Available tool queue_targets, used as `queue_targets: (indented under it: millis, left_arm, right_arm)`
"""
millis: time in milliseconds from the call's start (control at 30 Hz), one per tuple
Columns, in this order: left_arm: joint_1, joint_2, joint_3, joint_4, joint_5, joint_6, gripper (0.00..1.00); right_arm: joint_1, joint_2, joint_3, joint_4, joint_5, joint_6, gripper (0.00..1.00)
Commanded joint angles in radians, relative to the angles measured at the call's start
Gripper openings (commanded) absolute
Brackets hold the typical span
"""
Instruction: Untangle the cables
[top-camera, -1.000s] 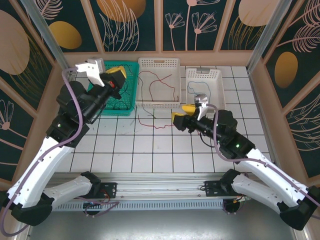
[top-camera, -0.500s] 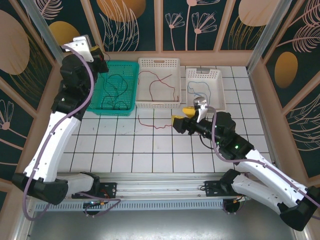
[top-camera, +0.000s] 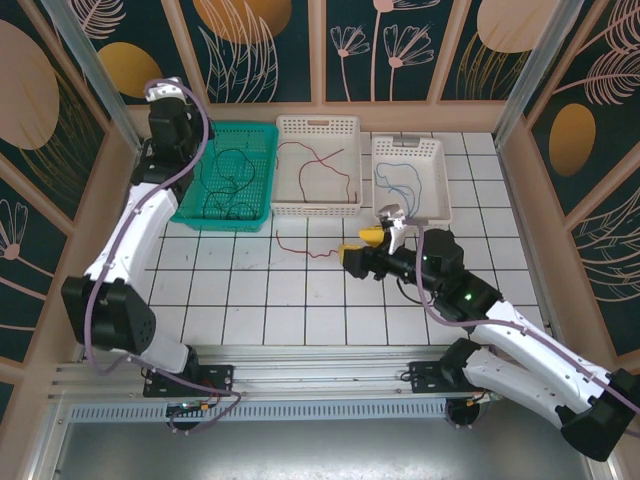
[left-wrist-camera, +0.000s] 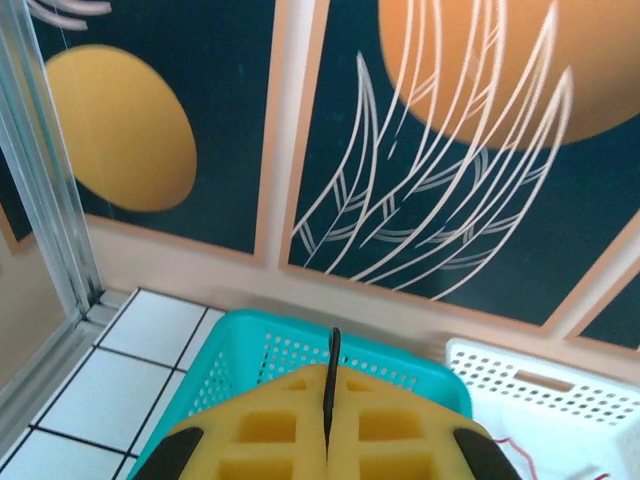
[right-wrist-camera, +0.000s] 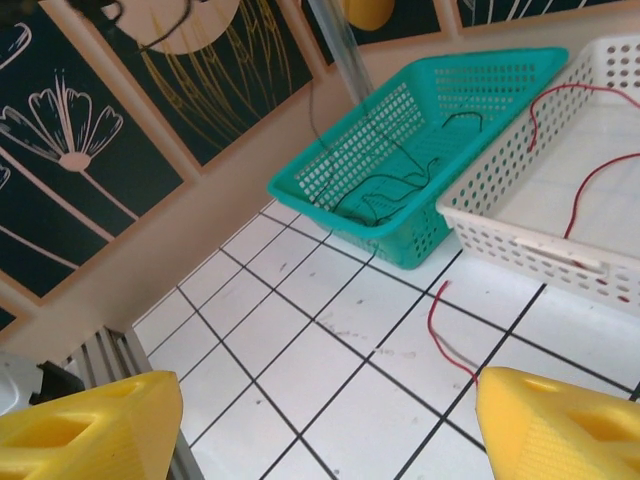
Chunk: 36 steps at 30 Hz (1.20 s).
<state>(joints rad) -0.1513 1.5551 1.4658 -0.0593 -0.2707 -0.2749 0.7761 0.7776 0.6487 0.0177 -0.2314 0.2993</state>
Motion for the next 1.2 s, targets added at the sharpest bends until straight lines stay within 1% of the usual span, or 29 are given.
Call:
queue_targets:
  millis: [0, 133, 233, 333, 433, 567, 633, 733, 833, 967, 1033, 1167]
  left_arm:
    - [0.004, 0.074, 0.006, 0.042, -0.019, -0.023, 0.0]
    - [0.006, 0.166, 0.0, 0.032, -0.019, -0.04, 0.0]
    - [0.006, 0.236, -0.004, 0.021, -0.022, -0.066, 0.0]
    - [0.007, 0.285, -0.01, 0.011, -0.02, -0.081, 0.0]
    - [0.006, 0.319, -0.017, -0.004, -0.016, -0.089, 0.15]
    - [0.005, 0.323, -0.045, -0.006, -0.017, -0.09, 0.21]
    - [0.006, 0.318, -0.048, -0.021, -0.028, -0.094, 0.32]
    - [0.006, 0.315, -0.019, -0.08, -0.044, -0.099, 0.39]
    - [0.006, 0.315, 0.012, -0.142, -0.067, -0.102, 0.41]
    - [0.005, 0.313, 0.045, -0.208, -0.082, -0.106, 0.52]
    - [0.005, 0.314, 0.058, -0.238, -0.091, -0.112, 0.55]
    - [0.005, 0.272, 0.049, -0.255, -0.101, -0.135, 0.65]
  right_arm:
    - [0.032, -0.019, -0.03, -0.006, -0.002, 0.016, 0.78]
    - [0.058, -0.014, -0.063, -0.017, 0.049, 0.019, 0.78]
    - [0.057, 0.013, -0.076, -0.044, 0.105, 0.038, 0.78]
    - [0.063, 0.032, -0.089, -0.062, 0.125, 0.052, 0.78]
    - [0.067, 0.026, -0.108, -0.066, 0.136, 0.063, 0.78]
    - [0.067, 0.023, -0.119, -0.077, 0.142, 0.067, 0.78]
    - [0.068, 0.029, -0.118, -0.084, 0.147, 0.07, 0.78]
    - [0.068, 0.045, -0.108, -0.1, 0.155, 0.073, 0.78]
    - [0.068, 0.06, -0.1, -0.107, 0.158, 0.08, 0.78]
    - [0.068, 0.078, -0.093, -0.117, 0.159, 0.092, 0.78]
    - [0.068, 0.087, -0.089, -0.122, 0.158, 0.096, 0.78]
    - [0.068, 0.093, -0.084, -0.139, 0.163, 0.101, 0.78]
